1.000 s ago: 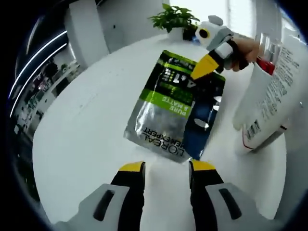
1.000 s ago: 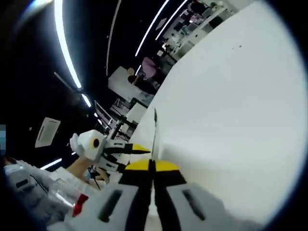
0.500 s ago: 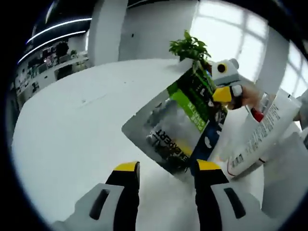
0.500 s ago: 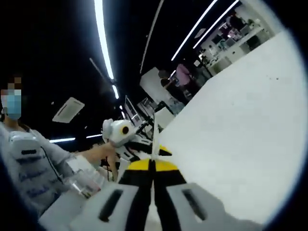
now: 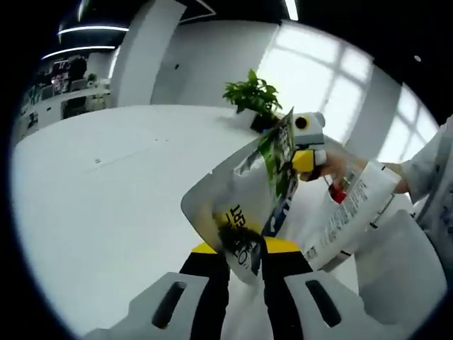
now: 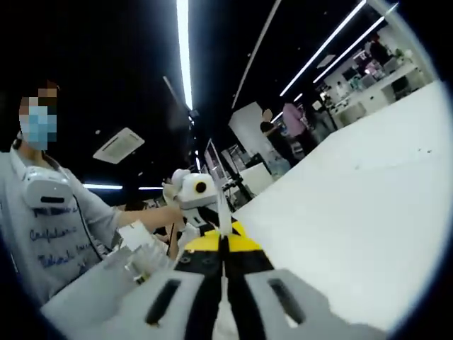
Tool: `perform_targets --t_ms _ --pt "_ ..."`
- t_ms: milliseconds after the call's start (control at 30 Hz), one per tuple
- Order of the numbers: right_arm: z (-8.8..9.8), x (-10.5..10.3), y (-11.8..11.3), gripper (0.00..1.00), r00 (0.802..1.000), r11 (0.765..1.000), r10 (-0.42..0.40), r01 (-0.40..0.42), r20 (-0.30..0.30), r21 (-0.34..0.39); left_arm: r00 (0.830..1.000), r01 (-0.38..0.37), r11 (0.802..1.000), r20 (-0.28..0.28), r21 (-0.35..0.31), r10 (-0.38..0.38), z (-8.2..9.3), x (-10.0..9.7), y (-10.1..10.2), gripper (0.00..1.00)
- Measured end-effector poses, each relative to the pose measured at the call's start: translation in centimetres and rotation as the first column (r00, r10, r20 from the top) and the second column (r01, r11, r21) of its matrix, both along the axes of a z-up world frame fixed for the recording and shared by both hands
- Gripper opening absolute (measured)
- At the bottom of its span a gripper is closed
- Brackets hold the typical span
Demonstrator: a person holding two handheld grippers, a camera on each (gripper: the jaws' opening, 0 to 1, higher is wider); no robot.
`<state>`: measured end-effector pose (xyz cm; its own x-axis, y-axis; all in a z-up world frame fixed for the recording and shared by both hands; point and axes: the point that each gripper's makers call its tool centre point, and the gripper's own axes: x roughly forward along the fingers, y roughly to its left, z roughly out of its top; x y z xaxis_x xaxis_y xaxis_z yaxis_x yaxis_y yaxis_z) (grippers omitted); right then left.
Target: Arrange the skincare products in the storage area until every visible bottle or jar stands upright without overlapping.
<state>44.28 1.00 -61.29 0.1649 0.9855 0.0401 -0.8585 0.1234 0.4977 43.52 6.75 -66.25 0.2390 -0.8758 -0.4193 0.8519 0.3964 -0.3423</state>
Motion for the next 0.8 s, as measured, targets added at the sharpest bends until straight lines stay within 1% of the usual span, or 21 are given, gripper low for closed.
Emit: perform_targets --t_ms 67,100,167,200,333,433,500,533,600,667,700,733,767,800 --pt "0.1 0.1 0.0 0.01 1.000 1.000 -0.005 0.005 0.009 -0.007 1.000 0.017 1.000 0.023 0.015 -0.017 0.2 0.1 0.1 0.09" --pt "0.1 0.2 -0.1 0.01 1.000 1.000 -0.011 0.011 0.015 -0.011 1.000 0.018 1.000 0.023 0.016 -0.018 0.2 0.6 0.2 0.07" --pt "0.1 0.4 0.0 0.01 1.000 0.999 -0.023 0.023 0.020 -0.024 0.999 0.031 0.999 0.039 0.034 -0.032 0.3 0.8 0.3 0.04" --pt "0.0 0.5 0.0 0.01 0.999 0.999 -0.029 0.030 0.032 -0.040 0.997 0.037 0.998 0.068 0.060 -0.041 0.2 1.0 0.4 0.04" --pt "0.1 0.7 -0.1 0.01 0.998 0.997 -0.042 0.045 0.042 -0.066 0.997 0.034 0.997 0.072 0.066 -0.039 0.5 1.5 0.7 0.01" --pt "0.1 0.9 -0.1 0.01 0.998 0.995 -0.049 0.051 0.027 -0.087 0.996 0.023 0.997 0.084 0.073 -0.030 0.9 1.6 0.9 0.00" --pt "-0.1 1.1 -0.2 0.01 0.999 0.992 -0.049 0.050 0.017 -0.118 0.996 0.024 0.996 0.089 0.088 -0.032 1.1 1.3 1.1 0.00" --pt "-0.1 1.1 -0.2 0.01 0.999 0.990 -0.044 0.048 0.029 -0.133 0.996 0.021 0.995 0.090 0.094 -0.030 1.2 1.1 1.2 0.00" --pt "-0.3 1.2 -0.2 0.02 0.998 0.981 -0.055 0.060 0.032 -0.184 0.995 0.014 0.995 0.099 0.100 -0.024 1.4 0.9 1.4 0.00" --pt "-0.6 1.1 -0.1 0.05 0.998 0.967 -0.054 0.063 0.043 -0.249 0.993 0.005 0.993 0.113 0.114 -0.018 1.7 0.8 1.7 0.00" --pt "-0.9 1.3 -0.2 0.07 0.997 0.952 -0.060 0.072 0.052 -0.298 0.992 0.000 0.993 0.123 0.121 -0.015 1.9 0.7 1.9 0.00" --pt "-1.0 1.3 -0.1 0.08 0.997 0.945 -0.050 0.068 0.063 -0.321 0.992 0.000 0.992 0.127 0.127 -0.016 1.9 0.6 2.1 0.00" --pt "-1.1 1.2 -0.1 0.09 0.997 0.933 -0.039 0.061 0.069 -0.355 0.992 -0.002 0.991 0.128 0.137 -0.016 1.9 0.4 2.3 0.00" --pt "-1.2 1.2 0.0 0.09 0.996 0.925 -0.039 0.068 0.086 -0.374 0.991 -0.004 0.989 0.130 0.149 -0.016 1.8 0.2 2.6 0.00"
